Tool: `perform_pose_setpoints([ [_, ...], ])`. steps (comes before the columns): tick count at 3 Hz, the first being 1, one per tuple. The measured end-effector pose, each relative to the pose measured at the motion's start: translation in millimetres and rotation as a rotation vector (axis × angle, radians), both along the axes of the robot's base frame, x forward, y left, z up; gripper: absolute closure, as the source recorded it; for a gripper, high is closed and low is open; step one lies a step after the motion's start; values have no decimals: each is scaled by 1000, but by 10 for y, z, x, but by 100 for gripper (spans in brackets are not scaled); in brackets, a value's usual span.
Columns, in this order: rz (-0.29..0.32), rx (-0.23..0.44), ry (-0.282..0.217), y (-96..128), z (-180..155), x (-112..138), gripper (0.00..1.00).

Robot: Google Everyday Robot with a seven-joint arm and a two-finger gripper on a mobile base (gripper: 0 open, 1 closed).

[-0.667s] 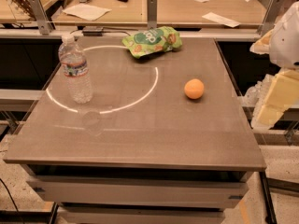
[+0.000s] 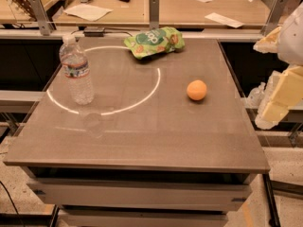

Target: Move orange near water bottle

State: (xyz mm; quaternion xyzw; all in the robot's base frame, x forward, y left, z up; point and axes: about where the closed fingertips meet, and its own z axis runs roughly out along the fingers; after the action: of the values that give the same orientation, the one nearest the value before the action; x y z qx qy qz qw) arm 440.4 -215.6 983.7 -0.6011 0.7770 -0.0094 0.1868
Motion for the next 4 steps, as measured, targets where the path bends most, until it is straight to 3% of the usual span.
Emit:
perform_pose_setpoints([
  [1, 11, 185, -6, -19, -72, 74, 0],
  [2, 49, 324, -1, 121, -171, 121, 0],
  [3, 24, 361, -3, 283, -329, 162, 0],
  [4, -75, 407, 57, 257, -946, 463, 0],
])
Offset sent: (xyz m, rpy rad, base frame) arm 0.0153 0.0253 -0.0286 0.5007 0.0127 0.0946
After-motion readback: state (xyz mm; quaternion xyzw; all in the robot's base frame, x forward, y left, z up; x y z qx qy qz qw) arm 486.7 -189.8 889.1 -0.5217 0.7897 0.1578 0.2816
